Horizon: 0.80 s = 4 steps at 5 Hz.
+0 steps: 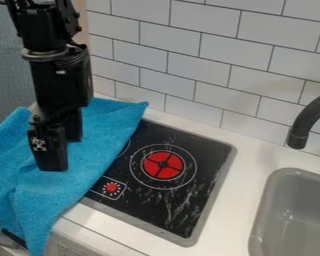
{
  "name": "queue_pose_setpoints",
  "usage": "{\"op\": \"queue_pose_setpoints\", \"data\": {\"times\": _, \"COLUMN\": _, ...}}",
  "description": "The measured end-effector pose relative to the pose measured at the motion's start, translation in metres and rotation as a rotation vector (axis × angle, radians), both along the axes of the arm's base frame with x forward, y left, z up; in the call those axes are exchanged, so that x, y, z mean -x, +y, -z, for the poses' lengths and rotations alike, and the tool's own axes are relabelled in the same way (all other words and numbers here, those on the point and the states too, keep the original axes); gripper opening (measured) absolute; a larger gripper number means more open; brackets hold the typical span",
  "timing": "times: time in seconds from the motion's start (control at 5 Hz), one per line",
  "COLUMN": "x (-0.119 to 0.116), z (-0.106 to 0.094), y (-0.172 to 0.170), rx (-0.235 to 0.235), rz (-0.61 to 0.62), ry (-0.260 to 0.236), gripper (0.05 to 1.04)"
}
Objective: Fold the cloth from left to right
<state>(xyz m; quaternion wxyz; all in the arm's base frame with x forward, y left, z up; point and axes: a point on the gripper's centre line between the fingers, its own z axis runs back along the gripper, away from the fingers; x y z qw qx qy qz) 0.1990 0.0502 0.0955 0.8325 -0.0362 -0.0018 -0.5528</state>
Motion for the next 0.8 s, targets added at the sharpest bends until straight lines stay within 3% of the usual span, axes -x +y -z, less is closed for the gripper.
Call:
{"op": "queue_pose_setpoints", "data": {"times": 0.2, "x": 0.002, "z": 0.004, "y": -0.002, "rx": 0.012, "rz": -0.010, "ry": 0.018, "gripper": 0.999}}
{"op": "queue_pose_setpoints", "data": {"times": 0.4, "x": -0.010, "z": 0.005, "y": 0.003, "rx": 0.060, "rz": -0.084, "ry": 0.038, "gripper": 0.999}}
{"op": "queue_pose_setpoints", "data": {"times": 0.8, "x": -0.034, "z": 0.005, "y": 0.016, "rx": 0.020, "rz": -0.241, "ry": -0.009, "gripper": 0.999}}
